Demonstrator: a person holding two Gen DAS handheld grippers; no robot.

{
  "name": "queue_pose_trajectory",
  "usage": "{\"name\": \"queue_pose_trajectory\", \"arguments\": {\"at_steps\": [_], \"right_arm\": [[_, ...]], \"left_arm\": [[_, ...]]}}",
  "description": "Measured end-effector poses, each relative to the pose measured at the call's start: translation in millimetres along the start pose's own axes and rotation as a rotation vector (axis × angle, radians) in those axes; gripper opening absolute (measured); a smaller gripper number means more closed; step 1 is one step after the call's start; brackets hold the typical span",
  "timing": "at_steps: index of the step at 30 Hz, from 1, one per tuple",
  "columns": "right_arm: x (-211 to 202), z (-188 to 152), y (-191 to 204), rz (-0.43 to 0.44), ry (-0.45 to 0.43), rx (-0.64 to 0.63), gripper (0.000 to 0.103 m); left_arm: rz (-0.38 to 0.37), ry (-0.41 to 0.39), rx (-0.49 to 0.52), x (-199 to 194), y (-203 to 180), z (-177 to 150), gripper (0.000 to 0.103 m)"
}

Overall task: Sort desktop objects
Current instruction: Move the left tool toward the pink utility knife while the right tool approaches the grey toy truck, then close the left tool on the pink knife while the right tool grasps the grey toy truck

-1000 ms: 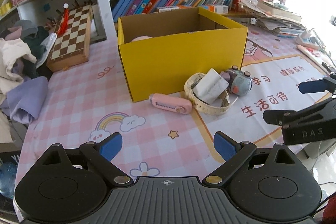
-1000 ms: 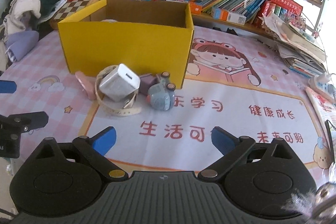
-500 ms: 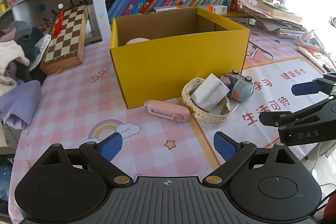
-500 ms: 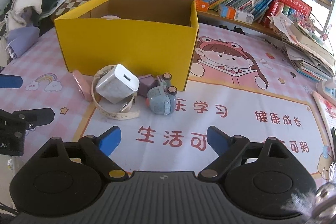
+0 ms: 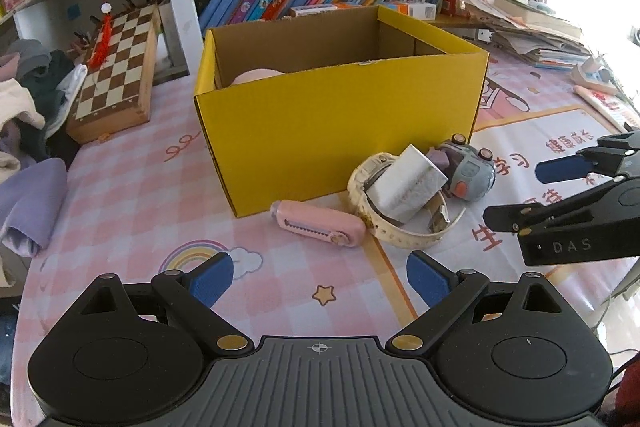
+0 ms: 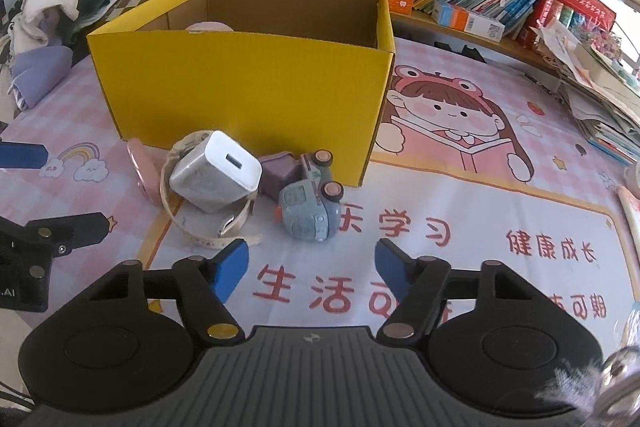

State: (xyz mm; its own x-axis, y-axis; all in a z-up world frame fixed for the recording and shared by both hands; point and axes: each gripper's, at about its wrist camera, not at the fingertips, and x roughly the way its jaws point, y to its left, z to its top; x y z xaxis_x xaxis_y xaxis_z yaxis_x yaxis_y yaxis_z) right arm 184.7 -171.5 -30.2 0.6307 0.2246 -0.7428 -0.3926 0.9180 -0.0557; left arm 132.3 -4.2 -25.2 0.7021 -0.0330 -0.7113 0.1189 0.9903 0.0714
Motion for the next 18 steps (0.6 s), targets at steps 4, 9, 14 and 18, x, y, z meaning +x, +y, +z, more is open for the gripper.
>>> {"name": "queue_pose_trajectory", "arguments": {"at_steps": [4,9,14,18], "right_arm": [[9.1,6.3,-1.1,0.011,0.013,-0.012,0.066],[19.0,13.9,-2.8,0.023,0.021,-0.029,0.065],[27.6,19.9,-5.8,0.04,0.03,-0.04,0.066],[35.0,24.4,-6.3,0.045,0.039,-0.062,0.064]], "left_arm": [[0.014,0.005,-0.008,6.6,2.7,2.8,0.095],[0.04,0.02,-0.002,18.5,2.7,4.8,0.094],[0.036,0.041,0.021,31.8,-1.8,7.2,0.094],[0.048,0.042,0.052,42.8,-6.7,10.6,0.09]]}}
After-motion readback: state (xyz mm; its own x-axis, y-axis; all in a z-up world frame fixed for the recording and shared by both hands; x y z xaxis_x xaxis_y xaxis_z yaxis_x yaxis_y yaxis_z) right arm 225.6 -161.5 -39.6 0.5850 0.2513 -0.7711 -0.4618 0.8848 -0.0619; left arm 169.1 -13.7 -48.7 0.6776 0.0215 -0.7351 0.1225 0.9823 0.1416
